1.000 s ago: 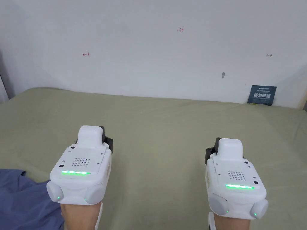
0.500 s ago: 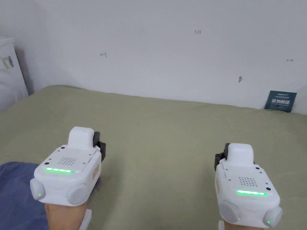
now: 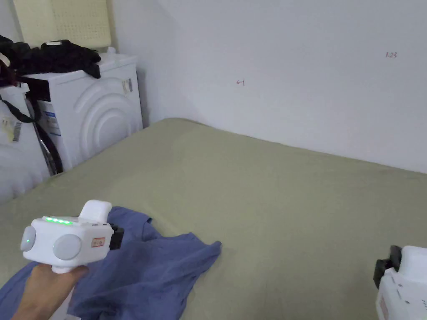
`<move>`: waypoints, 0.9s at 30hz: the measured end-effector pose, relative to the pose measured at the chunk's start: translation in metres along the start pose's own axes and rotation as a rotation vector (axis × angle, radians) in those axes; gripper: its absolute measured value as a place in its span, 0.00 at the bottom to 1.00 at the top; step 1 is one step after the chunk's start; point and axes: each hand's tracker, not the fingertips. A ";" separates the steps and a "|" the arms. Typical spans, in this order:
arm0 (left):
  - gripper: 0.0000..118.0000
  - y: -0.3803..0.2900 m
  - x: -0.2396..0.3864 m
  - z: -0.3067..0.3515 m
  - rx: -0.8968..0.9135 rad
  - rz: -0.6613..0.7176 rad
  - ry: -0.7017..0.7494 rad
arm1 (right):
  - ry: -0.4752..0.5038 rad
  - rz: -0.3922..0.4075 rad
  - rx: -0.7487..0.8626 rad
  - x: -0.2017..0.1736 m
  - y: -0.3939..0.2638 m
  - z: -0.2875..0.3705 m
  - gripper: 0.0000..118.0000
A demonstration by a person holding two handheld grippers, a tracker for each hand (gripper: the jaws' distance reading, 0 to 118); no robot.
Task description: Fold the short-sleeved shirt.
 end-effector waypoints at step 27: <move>0.55 -0.053 0.007 -0.087 -0.343 -0.046 0.094 | 0.020 0.033 -0.121 -0.002 -0.025 -0.002 0.02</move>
